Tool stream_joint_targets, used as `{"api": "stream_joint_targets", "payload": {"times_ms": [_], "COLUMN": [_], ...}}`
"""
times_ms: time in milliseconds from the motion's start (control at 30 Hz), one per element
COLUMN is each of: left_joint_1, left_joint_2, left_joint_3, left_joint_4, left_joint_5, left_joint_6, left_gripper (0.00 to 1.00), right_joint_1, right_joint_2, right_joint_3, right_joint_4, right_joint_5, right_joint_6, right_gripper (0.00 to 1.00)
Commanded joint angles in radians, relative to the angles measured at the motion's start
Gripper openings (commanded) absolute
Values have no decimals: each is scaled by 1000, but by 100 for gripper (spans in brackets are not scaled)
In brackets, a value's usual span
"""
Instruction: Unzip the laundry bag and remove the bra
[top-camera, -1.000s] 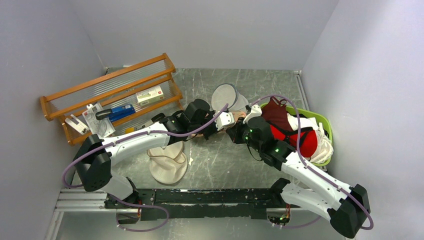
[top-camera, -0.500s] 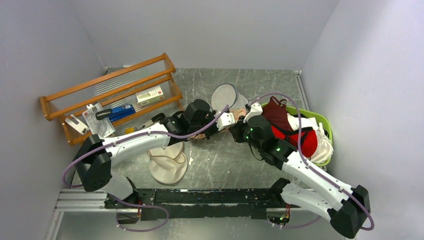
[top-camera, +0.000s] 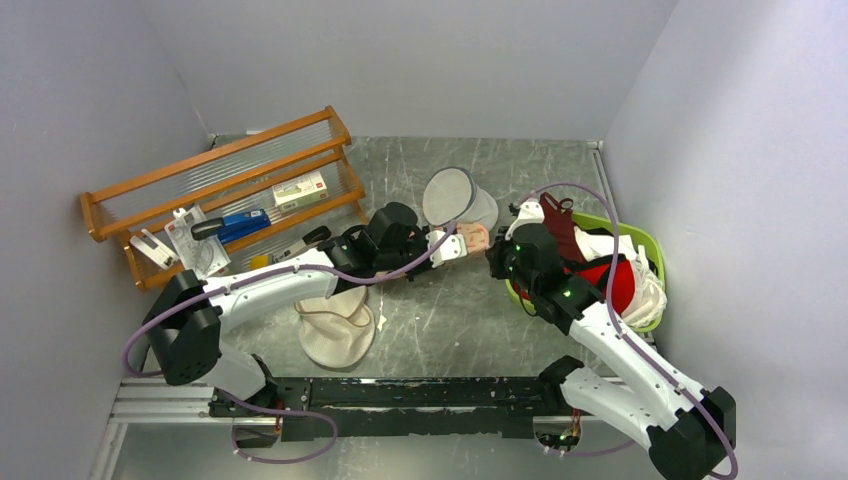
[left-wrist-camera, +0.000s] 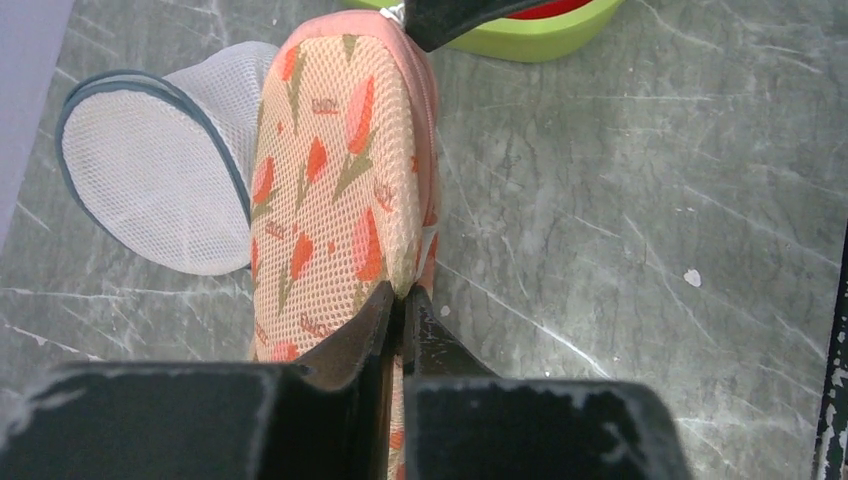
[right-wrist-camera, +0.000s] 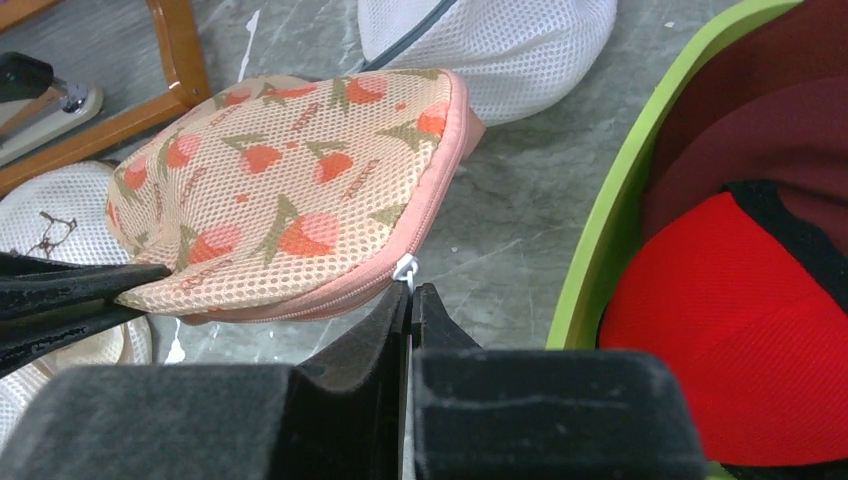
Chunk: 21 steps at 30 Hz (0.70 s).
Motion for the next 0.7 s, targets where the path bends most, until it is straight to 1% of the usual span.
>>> {"api": "stream_joint_targets", "payload": {"times_ms": [0,33,100,167,233,300,333,400,433,467,567,667], "left_joint_1": [8,8,9,8,7,7,6,2,1,2,2,1], "left_joint_2": [-39,-44,-51,-54,-47,-24,-9,36,62,82,123,132], "left_joint_3": [3,6,14,29,39,62,76,120,140,158,182,167], "left_joint_4": [-72,-70,-79,-85,-75,-62,-53,-64,-71,-73,-81,-48], "left_joint_5": [57,76,120,157,177,189,189,212,213,211,207,206], "left_joint_6": [16,2,-17,-36,-69,-108,-151,-194,-212,-239,-263,-282], "left_gripper": [25,36,52,61,66,78,81,90,91,89,81,76], "right_joint_1": [-26,-26,-26,-26,-26,-26,-26,-26,-26,-25,-25,-24], "right_joint_2": [0,1,4,2,-1,-3,-3,-1,-2,-7,-28,-41], "right_joint_3": [-11,-13,-14,-13,-11,-13,-14,-12,-12,-13,-20,-23], "right_joint_4": [38,51,57,49,42,44,43,37,33,31,32,31], "right_joint_5": [-64,-105,-161,-209,-253,-305,-333,-373,-383,-391,-402,-400], "right_joint_6": [-79,-94,-107,-106,-104,-99,-98,-92,-86,-83,-72,-66], "right_gripper": [0,0,0,0,0,0,0,0,0,0,0,0]}}
